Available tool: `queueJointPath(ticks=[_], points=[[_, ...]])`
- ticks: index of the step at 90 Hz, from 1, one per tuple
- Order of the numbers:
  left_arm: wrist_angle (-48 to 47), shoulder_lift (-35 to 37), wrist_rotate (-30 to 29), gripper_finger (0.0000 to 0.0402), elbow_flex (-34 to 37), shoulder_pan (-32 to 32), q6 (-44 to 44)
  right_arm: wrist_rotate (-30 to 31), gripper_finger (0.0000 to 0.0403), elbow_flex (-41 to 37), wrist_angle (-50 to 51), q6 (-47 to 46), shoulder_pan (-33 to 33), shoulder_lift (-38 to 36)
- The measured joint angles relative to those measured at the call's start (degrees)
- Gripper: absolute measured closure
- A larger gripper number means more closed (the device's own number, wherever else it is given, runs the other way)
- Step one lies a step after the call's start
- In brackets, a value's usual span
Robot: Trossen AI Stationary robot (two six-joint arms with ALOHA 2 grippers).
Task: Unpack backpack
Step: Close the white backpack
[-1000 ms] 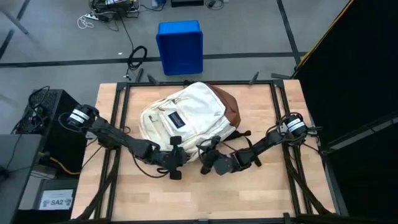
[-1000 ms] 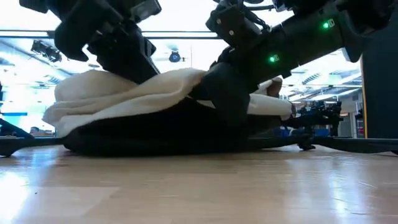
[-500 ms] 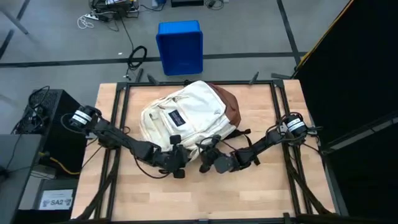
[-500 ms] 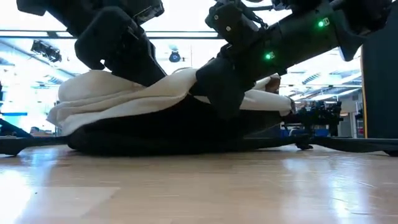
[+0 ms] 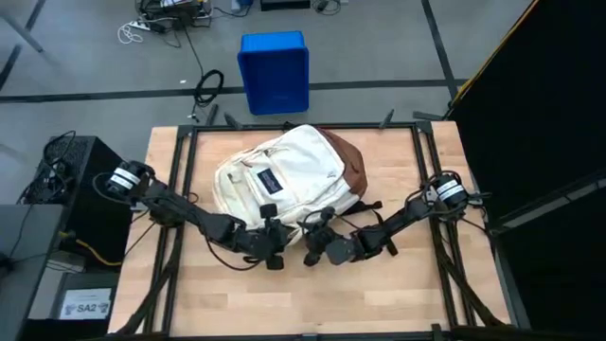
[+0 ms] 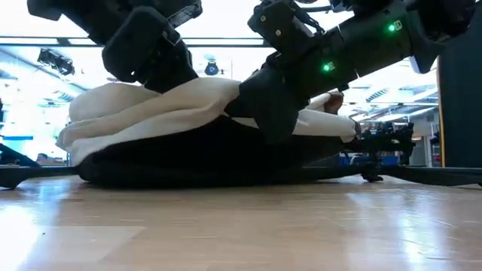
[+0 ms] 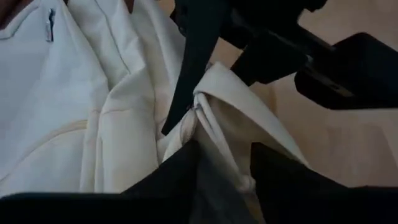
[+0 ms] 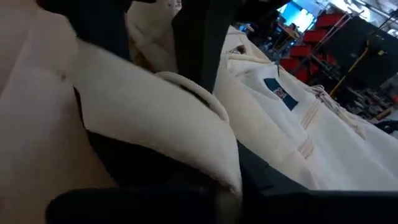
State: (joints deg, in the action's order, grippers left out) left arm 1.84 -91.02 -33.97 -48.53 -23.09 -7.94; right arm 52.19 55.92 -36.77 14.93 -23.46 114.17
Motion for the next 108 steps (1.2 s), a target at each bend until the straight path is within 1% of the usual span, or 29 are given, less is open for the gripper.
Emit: queueJointPath(ticks=[11, 16, 37, 47, 59, 65, 75, 83, 89, 95, 108], points=[[-3.04, 0.24, 0.80, 0.0378, -0.07, 0.00, -0.17, -0.01, 0.0390, 0.02, 1.24, 0.59, 0.00, 0.02], [-4.23, 0.54, 1.19, 0.0391, -0.07, 0.02, -0.24, 0.09, 0.0381, 0.10, 2.16, 1.56, 0.00, 0.02], [-8.02, 2.84, 1.65, 0.0400, -0.05, -0.11, -0.50, 4.79, 0.0328, 0.15, 5.02, 6.13, -1.95, -0.97], [-8.39, 2.96, 1.64, 0.0400, -0.05, -0.11, -0.42, 6.97, 0.0296, 0.15, 5.42, 5.69, -4.07, -2.73], [-8.32, 2.97, 1.61, 0.0401, -0.05, -0.11, -0.24, 9.28, 0.0262, 0.13, 5.94, 5.51, -6.08, -3.00], [-8.40, 2.97, 1.63, 0.0401, -0.05, -0.11, -0.20, 9.38, 0.0248, 0.13, 8.34, 2.87, -6.54, -3.18], [-9.86, 2.97, 1.91, 0.0401, -1.14, -0.13, -0.03, 8.56, 0.0232, 0.11, 16.90, -5.64, -6.50, -3.15], [-11.52, 2.97, 1.96, 0.0401, -2.14, -0.22, -0.02, 4.93, 0.0224, 0.11, 22.98, -13.33, -6.37, -3.15], [-12.51, 2.97, 2.22, 0.0401, -2.93, -0.24, 0.01, 2.11, 0.0220, 0.07, 25.64, -17.67, -6.12, -3.11], [-13.18, 2.97, 2.63, 0.0402, -3.73, -0.24, 0.45, 1.21, 0.0216, 0.07, 26.83, -19.23, -6.05, -3.10], [-13.85, 2.97, 3.45, 0.0402, -5.65, -0.24, 2.57, 1.12, 0.0211, 0.07, 27.71, -18.38, -5.17, -3.10]])
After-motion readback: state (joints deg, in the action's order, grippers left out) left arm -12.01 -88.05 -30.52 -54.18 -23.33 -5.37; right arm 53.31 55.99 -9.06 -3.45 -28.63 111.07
